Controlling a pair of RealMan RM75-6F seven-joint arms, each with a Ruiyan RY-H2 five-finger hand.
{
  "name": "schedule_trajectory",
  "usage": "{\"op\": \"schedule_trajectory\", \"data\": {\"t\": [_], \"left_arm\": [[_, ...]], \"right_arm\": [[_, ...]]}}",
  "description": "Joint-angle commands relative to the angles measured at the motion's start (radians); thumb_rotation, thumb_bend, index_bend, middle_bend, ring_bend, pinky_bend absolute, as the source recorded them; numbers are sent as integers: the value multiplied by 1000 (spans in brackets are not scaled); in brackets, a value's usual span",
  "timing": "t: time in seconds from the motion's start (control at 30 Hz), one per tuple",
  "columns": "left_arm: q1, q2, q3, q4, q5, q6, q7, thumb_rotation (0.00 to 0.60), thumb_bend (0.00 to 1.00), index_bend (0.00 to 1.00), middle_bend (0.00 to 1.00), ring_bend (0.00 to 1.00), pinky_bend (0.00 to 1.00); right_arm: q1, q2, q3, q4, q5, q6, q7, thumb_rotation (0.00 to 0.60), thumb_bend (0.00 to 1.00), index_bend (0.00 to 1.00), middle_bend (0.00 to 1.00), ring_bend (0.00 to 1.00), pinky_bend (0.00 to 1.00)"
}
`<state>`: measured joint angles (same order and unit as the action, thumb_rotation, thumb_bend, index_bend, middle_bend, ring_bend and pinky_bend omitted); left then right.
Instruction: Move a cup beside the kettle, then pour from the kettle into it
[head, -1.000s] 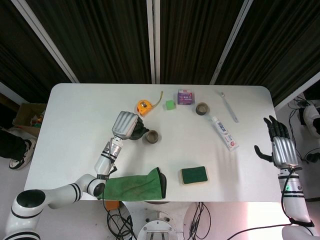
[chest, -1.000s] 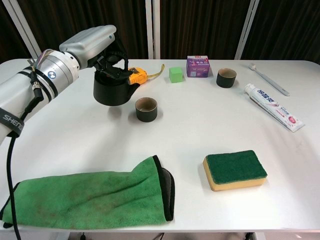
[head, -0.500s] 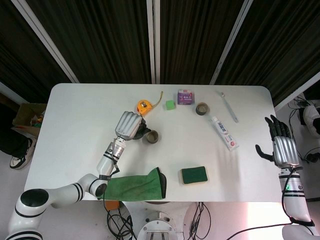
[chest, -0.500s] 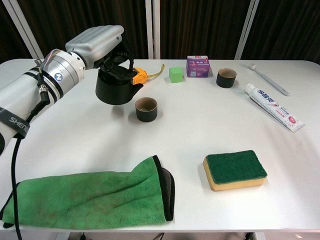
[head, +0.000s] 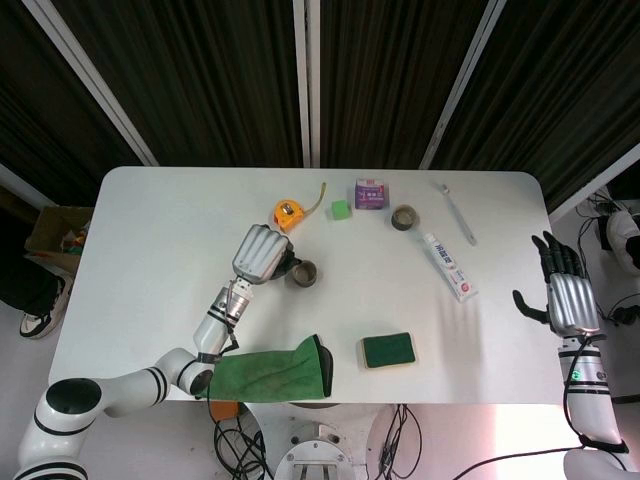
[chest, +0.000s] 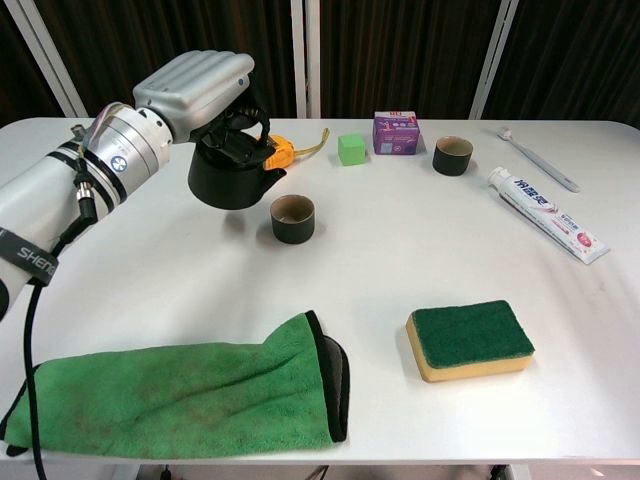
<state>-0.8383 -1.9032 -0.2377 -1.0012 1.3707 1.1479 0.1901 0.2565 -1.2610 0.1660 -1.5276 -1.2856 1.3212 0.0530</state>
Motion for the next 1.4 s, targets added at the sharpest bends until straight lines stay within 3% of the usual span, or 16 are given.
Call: {"op": "schedule_trajectory", "data": {"t": [0.03, 1.4], "left_arm": [[-1, -1, 4, 5, 8, 5, 8, 600, 370, 1000, 1000, 1000, 712], [-12, -36, 26, 75, 56, 40, 78, 600, 370, 1000, 1000, 1000, 712]], "right_arm": [[0, -1, 0, 1, -2, -1, -1, 600, 276, 0, 0, 0, 0], [8, -15, 9, 13, -17, -26, 6, 600, 276, 0, 0, 0, 0]]}}
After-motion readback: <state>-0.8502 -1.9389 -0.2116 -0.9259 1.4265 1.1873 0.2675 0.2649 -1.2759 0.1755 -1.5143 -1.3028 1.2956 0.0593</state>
